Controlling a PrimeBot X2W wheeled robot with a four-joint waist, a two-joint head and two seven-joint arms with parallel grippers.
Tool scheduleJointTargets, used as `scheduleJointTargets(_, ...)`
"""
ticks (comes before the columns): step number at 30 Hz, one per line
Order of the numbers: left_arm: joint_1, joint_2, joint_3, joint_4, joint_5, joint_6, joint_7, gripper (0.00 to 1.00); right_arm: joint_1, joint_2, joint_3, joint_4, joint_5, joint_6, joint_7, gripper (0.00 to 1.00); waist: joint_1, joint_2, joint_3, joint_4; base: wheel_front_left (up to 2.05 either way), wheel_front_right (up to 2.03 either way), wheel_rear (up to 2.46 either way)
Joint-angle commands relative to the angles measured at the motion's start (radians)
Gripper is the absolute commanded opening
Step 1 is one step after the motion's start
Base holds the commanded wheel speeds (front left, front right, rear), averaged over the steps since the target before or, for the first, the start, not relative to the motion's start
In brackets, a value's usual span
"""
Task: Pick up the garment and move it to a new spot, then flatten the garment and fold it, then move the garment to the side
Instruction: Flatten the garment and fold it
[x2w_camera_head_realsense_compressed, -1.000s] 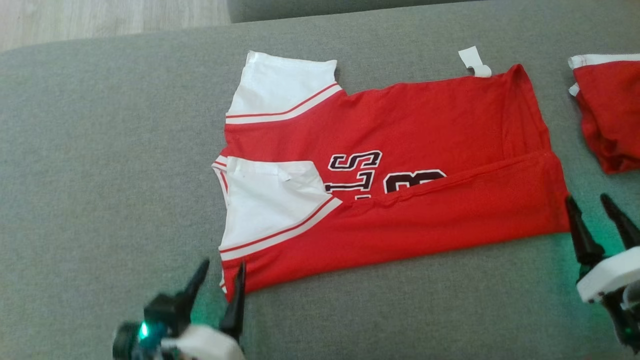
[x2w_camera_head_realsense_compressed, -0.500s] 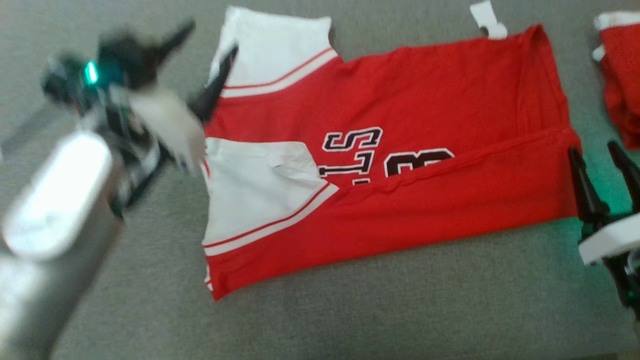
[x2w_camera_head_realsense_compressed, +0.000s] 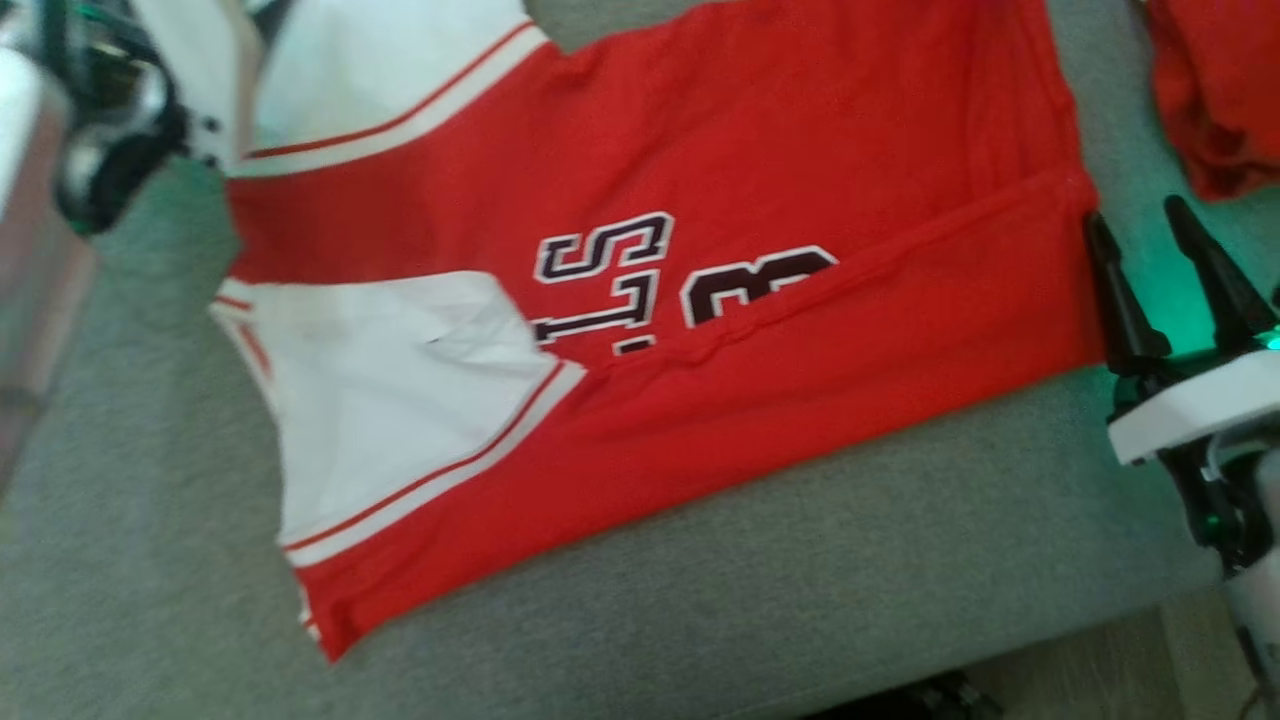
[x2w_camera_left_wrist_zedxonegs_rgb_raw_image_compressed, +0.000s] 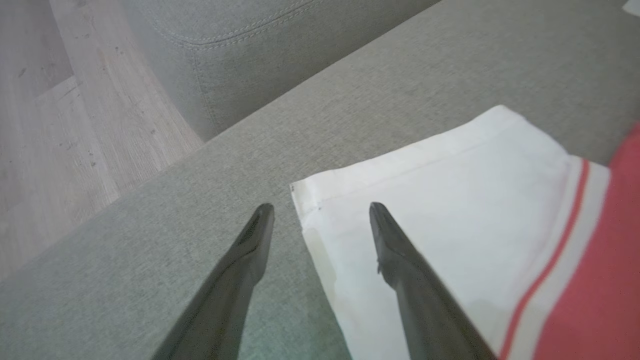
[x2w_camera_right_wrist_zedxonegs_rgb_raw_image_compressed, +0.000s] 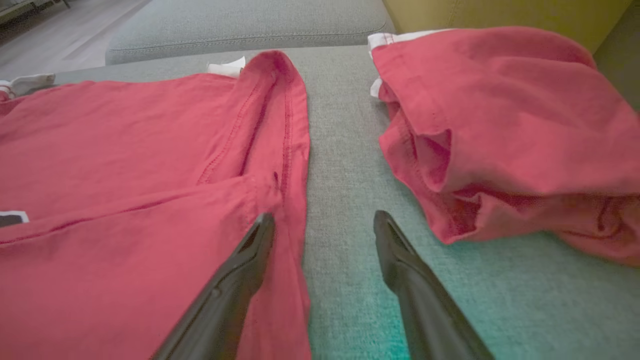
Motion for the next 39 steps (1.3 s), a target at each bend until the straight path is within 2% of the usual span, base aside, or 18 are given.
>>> scheduleJointTargets(1,-0.057,0.053,0.031,-0.011,0.005,-0.004,-0.001,1.00,-0.004,-0.015,0.016,-0.017,0.003,-0.001,-0.017,1.00,-0.0002,0.0000,0.030,-0.039,0.00,0.00,0.00)
scheduleJointTargets(5,-0.075,0.082,0.011,0.039,0.015,-0.005,-0.010,1.00,-0.018,-0.011,0.026,0.007,0.010,-0.001,-0.033,1.00,-0.0002,0.0000,0.040,-0.065,0.00,0.00,0.00)
scheduleJointTargets(10,-0.083,0.088,-0.002,0.080,-0.004,-0.006,-0.017,1.00,-0.024,-0.017,0.031,0.031,0.016,-0.001,-0.048,1.00,-0.0002,0.0000,0.047,-0.076,0.00,0.00,0.00)
scheduleJointTargets(11,-0.086,0.090,-0.007,0.084,-0.004,-0.006,-0.019,0.89,-0.026,-0.018,0.032,0.034,0.017,-0.001,-0.050,1.00,-0.0002,0.0000,0.048,-0.078,0.00,0.00,0.00)
scheduleJointTargets(12,-0.089,0.091,-0.012,0.088,-0.005,-0.006,-0.021,0.60,-0.028,-0.019,0.033,0.037,0.018,-0.001,-0.052,1.00,-0.0002,0.0000,0.049,-0.078,0.00,0.00,0.00)
scheduleJointTargets(13,-0.091,0.091,-0.016,0.092,-0.008,-0.006,-0.022,0.36,-0.031,-0.020,0.033,0.039,0.018,-0.001,-0.052,1.00,-0.0002,0.0000,0.050,-0.078,0.00,0.00,0.00)
scheduleJointTargets(14,-0.092,0.090,-0.019,0.095,-0.012,-0.006,-0.023,0.05,-0.034,-0.021,0.033,0.041,0.018,-0.001,-0.053,1.00,-0.0002,0.0000,0.051,-0.077,0.00,0.00,0.00)
scheduleJointTargets(15,-0.094,0.089,-0.022,0.098,-0.017,-0.006,-0.023,0.00,-0.038,-0.022,0.033,0.042,0.019,-0.001,-0.052,1.00,-0.0002,0.0000,0.051,-0.076,0.00,0.00,0.00)
scheduleJointTargets(23,-0.123,0.081,-0.054,0.078,-0.035,-0.006,-0.074,0.00,-0.108,-0.045,0.051,0.018,0.039,-0.001,-0.013,1.00,-0.0002,0.0000,0.046,-0.046,0.00,0.00,0.00)
scheduleJointTargets(29,-0.152,0.070,-0.090,0.060,-0.045,-0.006,-0.118,0.00,-0.259,-0.046,0.140,-0.005,0.130,-0.001,0.139,1.00,-0.0002,0.0000,0.035,-0.014,0.00,0.00,0.00)
scheduleJointTargets(34,-0.172,0.057,-0.125,0.044,-0.063,-0.006,-0.136,0.00,-0.391,-0.031,0.196,0.070,0.166,-0.001,0.243,1.00,-0.0002,0.0000,0.036,0.020,0.00,0.00,0.00)
scheduleJointTargets(39,-0.192,0.050,-0.152,0.035,-0.075,-0.006,-0.149,0.00,-0.479,0.001,0.214,0.166,0.182,-0.001,0.284,1.00,-0.0002,0.0000,0.041,0.042,0.00,0.00,0.00)
